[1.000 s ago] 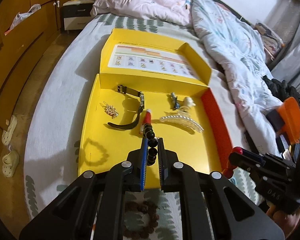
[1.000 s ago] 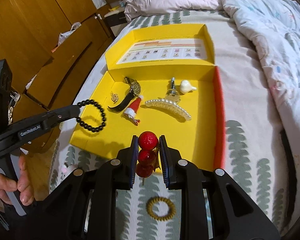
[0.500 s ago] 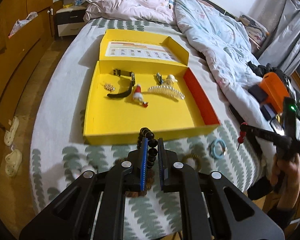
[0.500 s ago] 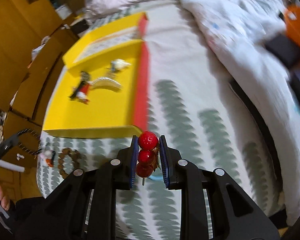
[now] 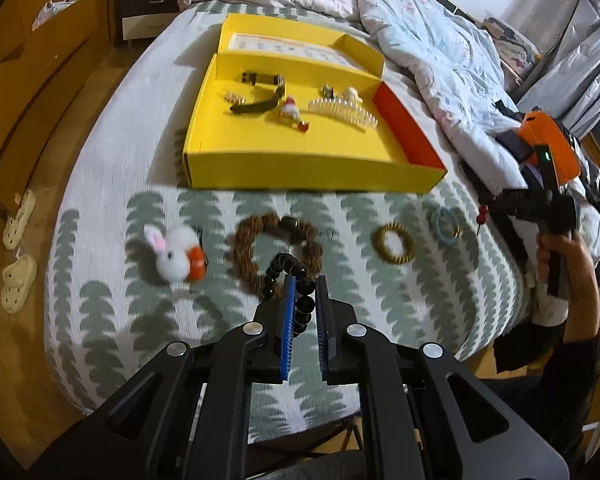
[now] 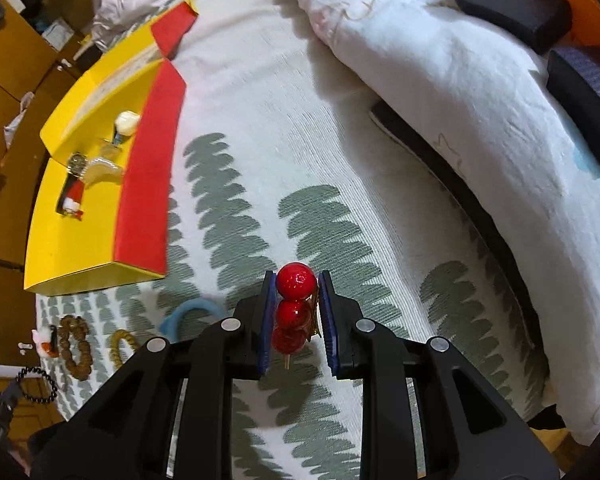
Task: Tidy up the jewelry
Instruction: 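Lower black bracelet and cherry clip onto the bedspread and open both tools, then move left tool into box toward black-strap watch while right approaches pearl claw clip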
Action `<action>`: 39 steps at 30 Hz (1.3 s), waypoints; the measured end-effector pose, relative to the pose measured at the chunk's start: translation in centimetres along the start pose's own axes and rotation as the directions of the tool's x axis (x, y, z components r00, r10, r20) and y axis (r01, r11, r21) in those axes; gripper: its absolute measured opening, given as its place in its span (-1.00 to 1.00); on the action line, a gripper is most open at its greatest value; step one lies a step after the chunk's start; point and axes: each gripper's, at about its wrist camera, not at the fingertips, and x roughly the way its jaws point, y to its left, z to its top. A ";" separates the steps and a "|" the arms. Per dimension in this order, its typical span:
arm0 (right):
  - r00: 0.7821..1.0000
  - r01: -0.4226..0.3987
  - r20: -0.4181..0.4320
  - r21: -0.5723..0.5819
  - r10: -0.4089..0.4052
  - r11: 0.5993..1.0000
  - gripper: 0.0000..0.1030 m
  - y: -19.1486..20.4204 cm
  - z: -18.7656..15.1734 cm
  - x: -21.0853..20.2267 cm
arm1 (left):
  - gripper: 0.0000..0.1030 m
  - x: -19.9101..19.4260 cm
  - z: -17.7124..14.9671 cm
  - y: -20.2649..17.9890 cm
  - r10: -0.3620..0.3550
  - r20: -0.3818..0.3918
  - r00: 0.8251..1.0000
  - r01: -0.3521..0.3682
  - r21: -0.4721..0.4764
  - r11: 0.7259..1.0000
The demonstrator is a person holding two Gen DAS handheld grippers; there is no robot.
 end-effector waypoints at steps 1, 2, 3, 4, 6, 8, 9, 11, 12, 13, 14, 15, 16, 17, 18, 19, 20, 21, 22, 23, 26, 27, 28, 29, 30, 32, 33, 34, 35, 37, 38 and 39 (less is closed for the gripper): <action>1.000 -0.002 -0.005 0.006 0.002 1.000 -0.56 -0.2 0.1 0.2 | -0.80 0.1 -0.5 0.1 0.005 -0.005 1.000 -0.005 -0.001 1.000; 1.000 0.005 -0.006 0.010 -0.005 1.000 -0.56 -0.4 0.1 0.3 | -0.80 0.2 -0.8 0.3 0.005 -0.009 1.000 -0.005 -0.003 1.000; 1.000 0.012 -0.006 0.012 -0.012 1.000 -0.56 -0.5 0.1 0.3 | -0.80 0.4 -1.1 0.5 0.008 -0.018 1.000 -0.008 -0.005 1.000; 1.000 0.022 -0.008 0.018 -0.022 1.000 -0.56 -0.7 0.2 0.5 | -0.80 0.8 -1.4 1.0 0.022 -0.031 0.999 -0.022 -0.009 1.000; 0.999 0.029 -0.014 0.025 -0.029 0.999 -0.56 -1.2 0.5 0.9 | -0.80 1.6 -1.6 2.2 0.046 -0.058 0.997 -0.048 -0.032 0.998; 0.999 0.047 -0.023 0.032 -0.046 0.998 -0.56 -1.6 0.6 1.4 | -0.80 2.4 -1.9 3.6 0.093 -0.084 0.992 -0.098 -0.054 0.994; 0.998 0.052 -0.023 0.036 -0.052 0.998 -0.56 -1.7 0.7 1.5 | -0.80 2.5 -2.0 4.0 0.114 -0.088 0.990 -0.119 -0.061 0.991; 0.998 0.053 -0.025 0.037 -0.052 0.998 -0.56 -1.7 0.9 1.8 | -0.80 3.0 -2.1 5.2 0.135 -0.104 0.985 -0.144 -0.081 0.986; 0.998 0.057 -0.028 0.037 -0.056 0.998 -0.56 -1.7 1.0 1.9 | -0.80 3.3 -2.2 5.6 0.146 -0.115 0.983 -0.156 -0.086 0.984; 0.997 0.069 -0.029 0.036 -0.068 0.997 -0.56 -1.6 1.1 2.1 | -0.80 3.6 -2.2 6.0 0.165 -0.128 0.978 -0.177 -0.087 0.980; 0.997 0.078 -0.024 0.033 -0.077 0.996 -0.55 -1.5 1.2 2.1 | -0.80 3.8 -2.3 6.2 0.173 -0.134 0.976 -0.186 -0.089 0.978; 0.996 0.086 -0.019 0.030 -0.086 0.996 -0.52 -1.4 1.3 2.2 | -0.80 4.0 -2.3 6.4 0.178 -0.143 0.974 -0.192 -0.090 0.977; 0.995 0.098 -0.018 0.025 -0.098 0.995 -0.48 -1.3 1.4 2.2 | -0.79 4.2 -2.3 6.4 0.184 -0.154 0.971 -0.199 -0.089 0.976; 0.993 0.117 -0.020 0.018 -0.117 0.993 -0.47 -1.2 1.4 2.2 | -0.78 4.2 -2.3 6.5 0.198 -0.157 0.968 -0.213 -0.087 0.973; 0.991 0.136 -0.021 0.010 -0.136 0.991 -0.46 -1.0 1.4 2.1 | -0.68 4.1 -2.2 6.5 0.211 -0.149 0.966 -0.225 -0.084 0.971; 0.989 0.145 -0.014 0.007 -0.145 0.989 -0.45 -0.9 1.4 1.9 | -0.54 4.0 -2.1 6.4 0.215 -0.145 0.966 -0.229 -0.084 0.970; 0.989 0.146 -0.006 0.011 -0.146 0.989 -0.41 -0.8 1.4 1.6 | -0.17 3.7 -1.9 6.5 0.208 -0.136 0.969 -0.222 -0.093 0.971; 0.989 0.145 0.001 0.015 -0.145 0.989 -0.35 -0.8 1.4 1.3 | 0.07 3.4 -1.8 6.6 0.202 -0.124 0.972 -0.214 -0.100 0.972; 0.989 0.145 0.009 0.016 -0.145 0.989 -0.32 -0.7 1.4 1.0 | 0.09 2.9 -1.6 6.6 0.203 -0.104 0.974 -0.214 -0.103 0.972; 0.990 0.139 0.025 0.016 -0.139 0.990 -0.28 -0.5 1.5 0.5 | 0.09 2.5 -1.4 6.5 0.203 -0.091 0.975 -0.212 -0.102 0.972; 0.990 0.111 0.083 0.002 -0.111 0.994 -0.19 0.9 1.5 -1.3 | 0.09 1.6 -0.6 6.4 0.175 -0.052 0.983 -0.180 -0.115 0.977; 0.989 0.092 0.119 -0.011 -0.090 0.996 -0.15 1.8 1.5 -2.1 | 0.11 1.1 -0.1 6.1 0.157 -0.032 0.987 -0.159 -0.114 0.981; 0.987 0.076 0.143 -0.024 -0.072 0.997 -0.13 2.6 1.5 -2.7 | 0.16 1.1 0.6 5.7 0.146 -0.020 0.989 -0.147 -0.106 0.984; 0.984 0.055 0.170 -0.049 -0.046 0.997 -0.10 3.8 1.5 -3.4 | 0.27 1.0 1.5 5.2 0.138 -0.006 0.990 -0.138 -0.094 0.986; 0.982 0.039 0.189 -0.071 -0.025 0.997 -0.07 4.7 1.5 -3.9 | 0.30 0.9 2.0 4.9 0.137 0.002 0.991 -0.136 -0.090 0.987; 0.968 -0.016 0.248 -0.133 0.049 0.991 -0.02 7.2 1.3 -5.0 | 0.35 0.4 3.9 3.8 0.115 0.032 0.993 -0.113 -0.067 0.991; 0.963 -0.030 0.258 -0.173 0.075 0.985 -0.02 8.8 1.3 -5.3 | 0.42 0.3 4.4 3.5 0.112 0.042 0.993 -0.109 -0.055 0.992; 0.962 -0.035 0.259 -0.190 0.084 0.981 -0.02 9.6 1.4 -5.3 | 0.44 0.2 5.5 2.9 0.112 0.061 0.992 -0.110 -0.038 0.993; 0.958 -0.052 0.266 -0.215 0.110 0.975 -0.02 10.8 1.6 -5.3 | 0.45 0.3 6.4 2.5 0.115 0.071 0.991 -0.113 -0.026 0.993; 0.951 -0.097 0.260 -0.264 0.168 0.960 -0.02 12.9 1.9 -4.9 | 0.45 1.0 8.4 1.9 0.116 0.076 0.990 -0.115 -0.015 0.993; 0.954 -0.099 0.247 -0.275 0.169 0.956 -0.02 13.7 2.4 -4.5 | 0.45 1.6 9.4 1.8 0.111 0.072 0.991 -0.110 -0.018 0.994; 0.956 -0.097 0.240 -0.283 0.169 0.954 -0.02 14.4 2.5 -4.1 | 0.45 2.4 10.8 1.8 0.108 0.062 0.992 -0.106 -0.025 0.994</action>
